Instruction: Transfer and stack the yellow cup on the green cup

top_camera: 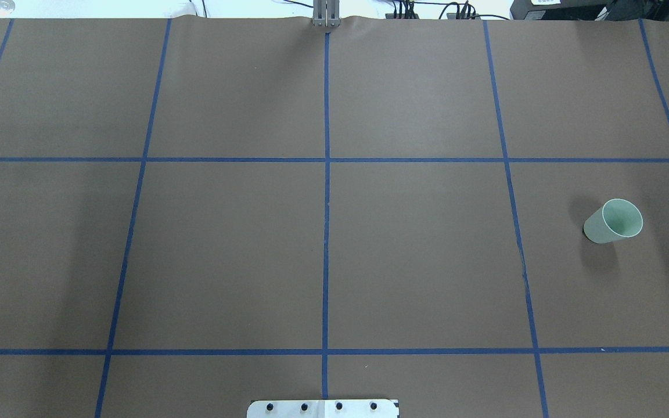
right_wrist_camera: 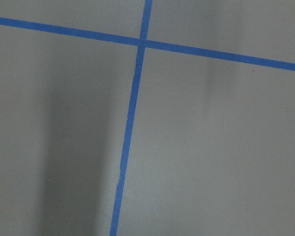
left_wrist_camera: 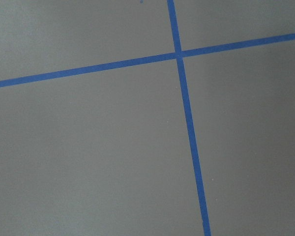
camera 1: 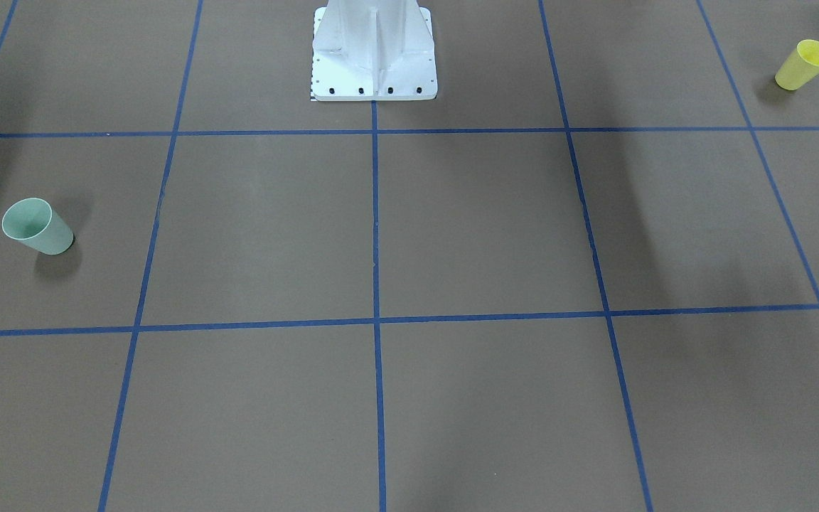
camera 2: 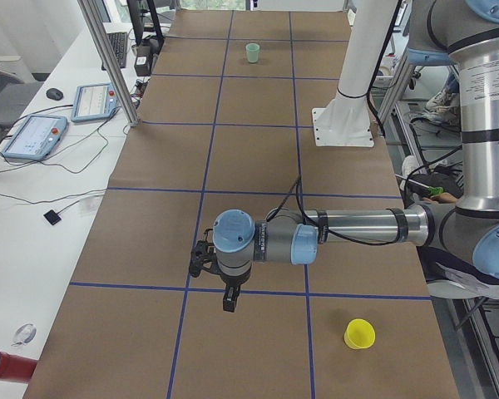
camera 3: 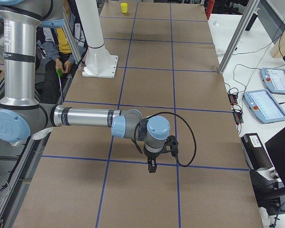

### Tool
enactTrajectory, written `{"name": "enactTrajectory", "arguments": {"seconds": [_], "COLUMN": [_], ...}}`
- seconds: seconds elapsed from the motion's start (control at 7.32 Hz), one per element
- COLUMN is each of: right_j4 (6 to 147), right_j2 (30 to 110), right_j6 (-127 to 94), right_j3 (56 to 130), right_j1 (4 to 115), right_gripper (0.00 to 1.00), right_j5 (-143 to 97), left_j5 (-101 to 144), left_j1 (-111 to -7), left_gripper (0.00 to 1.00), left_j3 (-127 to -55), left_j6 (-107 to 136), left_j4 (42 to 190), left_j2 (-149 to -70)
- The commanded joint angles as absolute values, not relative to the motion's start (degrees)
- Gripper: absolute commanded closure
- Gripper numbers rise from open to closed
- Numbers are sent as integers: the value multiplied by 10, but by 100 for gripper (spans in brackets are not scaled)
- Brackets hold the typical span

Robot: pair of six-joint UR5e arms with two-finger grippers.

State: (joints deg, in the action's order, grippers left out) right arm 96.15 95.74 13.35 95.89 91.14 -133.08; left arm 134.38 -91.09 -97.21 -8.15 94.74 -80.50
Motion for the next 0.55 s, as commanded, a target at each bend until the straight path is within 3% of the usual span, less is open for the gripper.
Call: {"name": "enactTrajectory", "arguments": {"seconds": [0.0,0.41], "right_j4": [962,962], "right_j2": [960,961], "right_j6": [135,135], "right_j3": [958,958], "right_j1": [911,911], "right_gripper": [0,0], "right_j5": [-1332,-1332], "left_j5": [1345,1396], "left_j1": [-908,-908], "left_gripper": [0,0], "left_j3": [-972,-973], "left_j6": [-82,-79], "left_j4": [947,948], "left_j2": [-803,-799]}}
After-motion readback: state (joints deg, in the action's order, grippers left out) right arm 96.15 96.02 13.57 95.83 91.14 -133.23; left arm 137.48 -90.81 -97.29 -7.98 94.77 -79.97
